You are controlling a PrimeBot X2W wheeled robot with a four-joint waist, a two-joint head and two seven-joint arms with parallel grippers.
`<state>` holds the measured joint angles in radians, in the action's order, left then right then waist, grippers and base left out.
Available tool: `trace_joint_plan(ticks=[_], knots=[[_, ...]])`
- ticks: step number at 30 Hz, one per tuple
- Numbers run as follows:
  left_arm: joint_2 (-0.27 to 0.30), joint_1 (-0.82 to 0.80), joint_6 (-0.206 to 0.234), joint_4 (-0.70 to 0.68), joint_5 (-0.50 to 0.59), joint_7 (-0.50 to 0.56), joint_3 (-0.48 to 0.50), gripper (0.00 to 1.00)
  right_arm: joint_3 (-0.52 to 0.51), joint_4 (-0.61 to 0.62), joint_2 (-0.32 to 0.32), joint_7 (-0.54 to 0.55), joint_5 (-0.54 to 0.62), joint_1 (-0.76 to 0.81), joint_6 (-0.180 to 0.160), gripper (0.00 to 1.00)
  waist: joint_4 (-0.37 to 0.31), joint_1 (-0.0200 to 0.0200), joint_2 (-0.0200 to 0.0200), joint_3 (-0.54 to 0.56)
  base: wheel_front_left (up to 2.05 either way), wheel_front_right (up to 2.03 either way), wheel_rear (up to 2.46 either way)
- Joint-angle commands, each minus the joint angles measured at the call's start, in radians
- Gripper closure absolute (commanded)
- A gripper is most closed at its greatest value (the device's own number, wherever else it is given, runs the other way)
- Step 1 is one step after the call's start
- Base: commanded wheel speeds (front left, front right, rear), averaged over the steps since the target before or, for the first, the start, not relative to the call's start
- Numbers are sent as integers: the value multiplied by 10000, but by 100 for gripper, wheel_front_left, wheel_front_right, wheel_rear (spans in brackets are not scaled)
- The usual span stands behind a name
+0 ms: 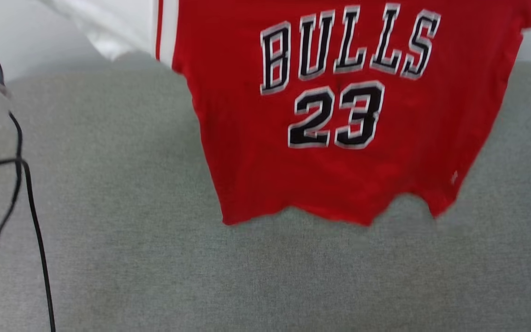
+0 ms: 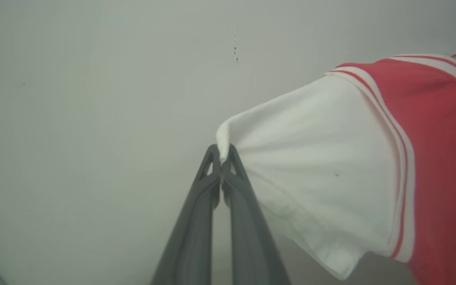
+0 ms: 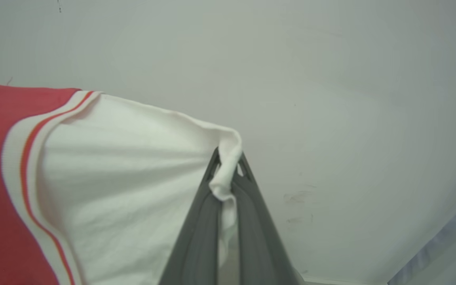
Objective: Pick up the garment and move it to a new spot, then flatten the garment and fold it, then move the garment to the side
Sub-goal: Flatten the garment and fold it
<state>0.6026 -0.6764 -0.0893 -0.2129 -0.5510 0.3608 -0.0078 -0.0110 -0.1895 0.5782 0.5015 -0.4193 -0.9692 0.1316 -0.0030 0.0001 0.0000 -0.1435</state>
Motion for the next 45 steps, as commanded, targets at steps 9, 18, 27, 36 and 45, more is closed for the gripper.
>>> trace_joint_plan(ticks=[9,18,27,36,45], knots=[[698,-3780,-354,1859,-43,-181,-860,100,100,-1706,-410,-808,547,-3130,-18,100,51,-1,0,-2771,0,0,0],[599,-7840,-393,4777,385,-1485,-1959,100,-45,-3911,-1134,-2352,1219,-6119,-19,100,82,-1,0,-4353,0,0,0],[214,-9396,-400,7256,301,-2998,-3342,100,5,-5777,-1643,-3987,1610,-7044,-18,100,183,-1,0,-5103,0,0,0],[-108,-8328,-402,8480,-369,-4317,-4660,100,919,-6861,-1755,-4793,911,-5868,-18,100,156,-1,0,-4847,0,0,0],[-431,-5824,-403,9089,-1323,-5242,-5577,100,1948,-7245,-1741,-5070,-439,-3384,-16,100,164,-1,0,-3563,0,0,0]])
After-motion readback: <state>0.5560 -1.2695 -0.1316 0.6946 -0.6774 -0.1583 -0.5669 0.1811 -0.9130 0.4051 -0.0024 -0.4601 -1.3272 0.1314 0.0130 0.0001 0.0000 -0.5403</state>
